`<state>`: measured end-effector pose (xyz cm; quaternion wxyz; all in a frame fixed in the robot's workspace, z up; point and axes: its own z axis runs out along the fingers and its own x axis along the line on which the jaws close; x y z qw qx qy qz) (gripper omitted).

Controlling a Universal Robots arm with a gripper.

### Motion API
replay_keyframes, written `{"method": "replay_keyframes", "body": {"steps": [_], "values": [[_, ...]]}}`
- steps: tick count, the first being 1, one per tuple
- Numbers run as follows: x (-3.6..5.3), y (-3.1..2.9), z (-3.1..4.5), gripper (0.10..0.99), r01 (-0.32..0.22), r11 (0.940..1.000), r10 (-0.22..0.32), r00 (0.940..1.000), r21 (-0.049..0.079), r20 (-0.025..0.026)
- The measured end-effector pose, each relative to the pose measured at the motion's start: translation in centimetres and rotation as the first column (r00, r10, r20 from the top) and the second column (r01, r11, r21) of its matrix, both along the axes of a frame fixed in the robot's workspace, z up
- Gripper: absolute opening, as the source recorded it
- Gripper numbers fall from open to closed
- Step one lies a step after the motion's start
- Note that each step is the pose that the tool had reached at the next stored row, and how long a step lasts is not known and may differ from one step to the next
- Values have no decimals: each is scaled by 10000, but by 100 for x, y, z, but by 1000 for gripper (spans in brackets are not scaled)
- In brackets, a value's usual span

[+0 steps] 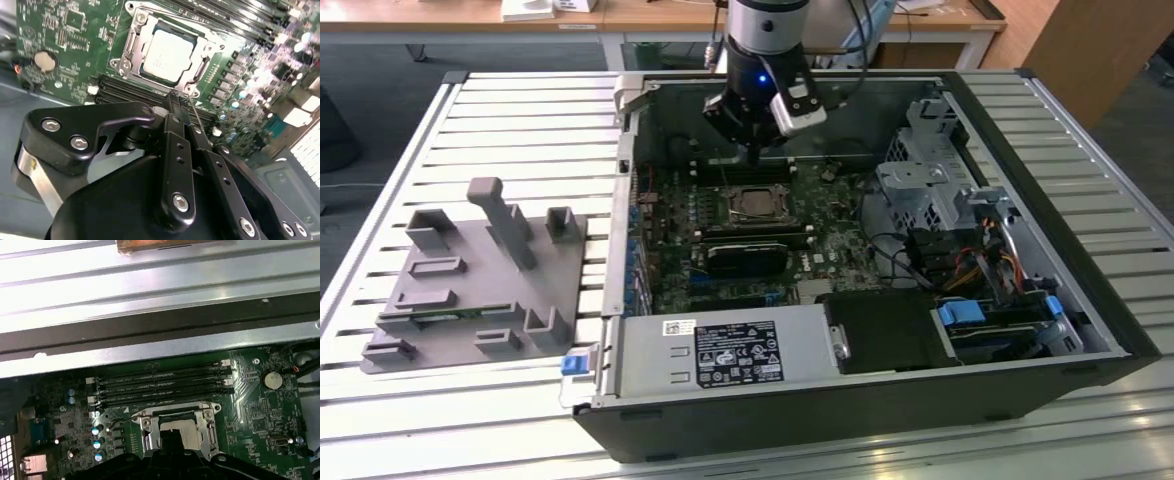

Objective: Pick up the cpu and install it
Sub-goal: 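Install the first cpu locking lever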

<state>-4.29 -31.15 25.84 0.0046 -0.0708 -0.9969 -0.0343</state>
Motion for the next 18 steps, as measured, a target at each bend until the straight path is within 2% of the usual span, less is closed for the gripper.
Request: {"method": "replay_keyframes", "body": {"steps": [4, 9, 14, 18], "values": [[0, 0, -6, 106, -735, 9973, 735, 9973, 0, 0], [-9, -1, -14, 106, -1542, 9880, 1542, 9880, -1, 0], [-171, -8, -21, 106, -1569, 9876, 1569, 9876, -1, 0], [-323, -42, -26, 106, -1568, 9876, 1568, 9876, 1, 1]]}}
